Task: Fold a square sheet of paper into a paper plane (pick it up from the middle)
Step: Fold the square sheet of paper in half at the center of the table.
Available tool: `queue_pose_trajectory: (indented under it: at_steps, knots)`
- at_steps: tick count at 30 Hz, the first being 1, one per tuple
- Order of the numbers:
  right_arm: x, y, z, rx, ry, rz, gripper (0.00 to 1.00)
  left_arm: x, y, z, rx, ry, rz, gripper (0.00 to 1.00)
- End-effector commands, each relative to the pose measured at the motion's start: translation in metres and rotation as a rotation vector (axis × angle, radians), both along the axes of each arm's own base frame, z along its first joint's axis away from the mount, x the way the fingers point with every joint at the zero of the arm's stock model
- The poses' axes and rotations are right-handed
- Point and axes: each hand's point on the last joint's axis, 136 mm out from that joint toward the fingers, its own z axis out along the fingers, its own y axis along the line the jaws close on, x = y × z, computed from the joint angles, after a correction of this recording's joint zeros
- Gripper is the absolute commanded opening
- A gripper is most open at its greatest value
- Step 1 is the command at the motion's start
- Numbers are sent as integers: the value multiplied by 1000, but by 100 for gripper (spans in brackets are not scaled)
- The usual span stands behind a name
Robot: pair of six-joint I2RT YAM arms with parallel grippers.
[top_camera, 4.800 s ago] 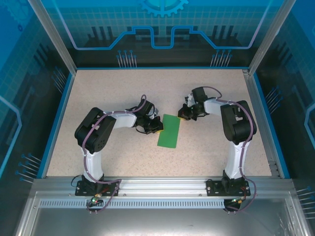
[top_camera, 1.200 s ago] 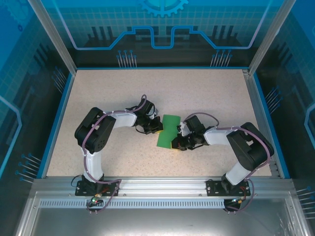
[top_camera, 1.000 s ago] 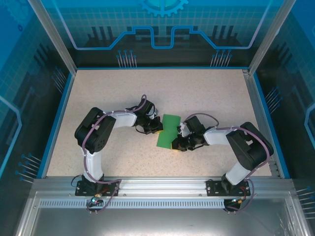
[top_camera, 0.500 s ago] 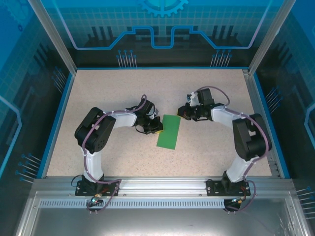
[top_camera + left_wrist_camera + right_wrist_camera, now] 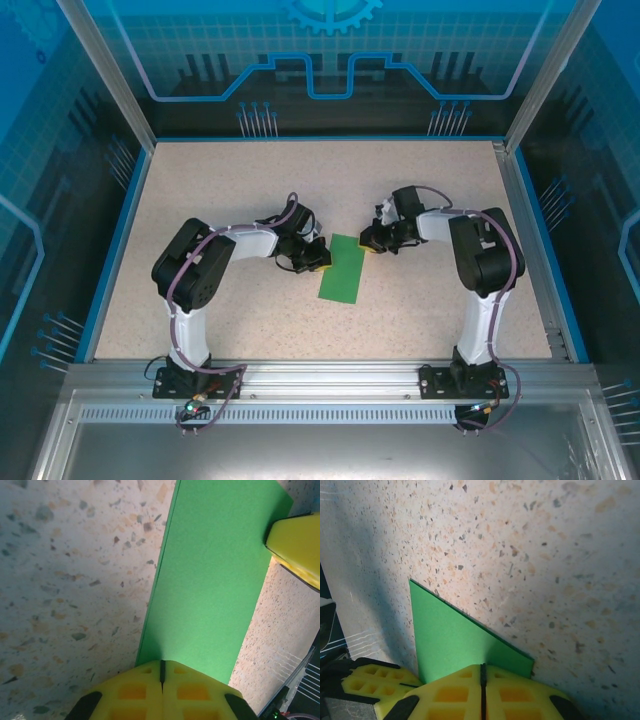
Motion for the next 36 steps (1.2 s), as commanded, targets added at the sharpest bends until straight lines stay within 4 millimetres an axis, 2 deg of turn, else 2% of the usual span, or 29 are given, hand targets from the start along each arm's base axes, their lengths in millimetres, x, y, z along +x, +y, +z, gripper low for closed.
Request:
queue_pose_trajectory:
  at_steps: [1, 6, 10, 12, 15, 17, 18, 22, 25, 27, 30, 36]
  knots:
    - [-4, -3, -15, -7, 34, 34, 9, -18, 5, -9, 40, 77, -1, 0]
    - [6, 4, 18, 58, -41, 67, 10, -19, 6, -3, 20, 74, 32, 0]
    - [7, 12, 47, 101, -86, 126, 14, -21, -5, 9, -30, 63, 42, 0]
    - [4, 6, 53, 45, -108, 111, 17, -23, -8, 16, -48, 50, 53, 0]
    - [-9, -7, 53, -41, -114, 65, 23, -22, -8, 29, -79, 20, 81, 0]
    - [-22, -12, 50, -89, -112, 48, 26, -24, -2, 32, -68, 1, 102, 4]
    - [-29, -11, 49, -100, -117, 50, 27, -24, 0, 34, -61, -10, 107, 5]
    - [-59, -5, 45, -110, -105, 47, 38, -24, 16, 41, -25, -56, 135, 24]
    - [-81, -3, 39, -147, -102, 32, 41, -20, 26, 41, -45, -35, 153, 26]
    - [-89, -1, 39, -166, -113, 23, 42, -17, 29, 44, -86, -30, 158, 36]
    - [-100, 13, 38, -123, -87, 45, 39, -12, 27, 50, -153, -10, 131, 43]
    - [-102, 26, 31, -95, -55, 46, 39, -4, 22, 56, -175, -9, 113, 47]
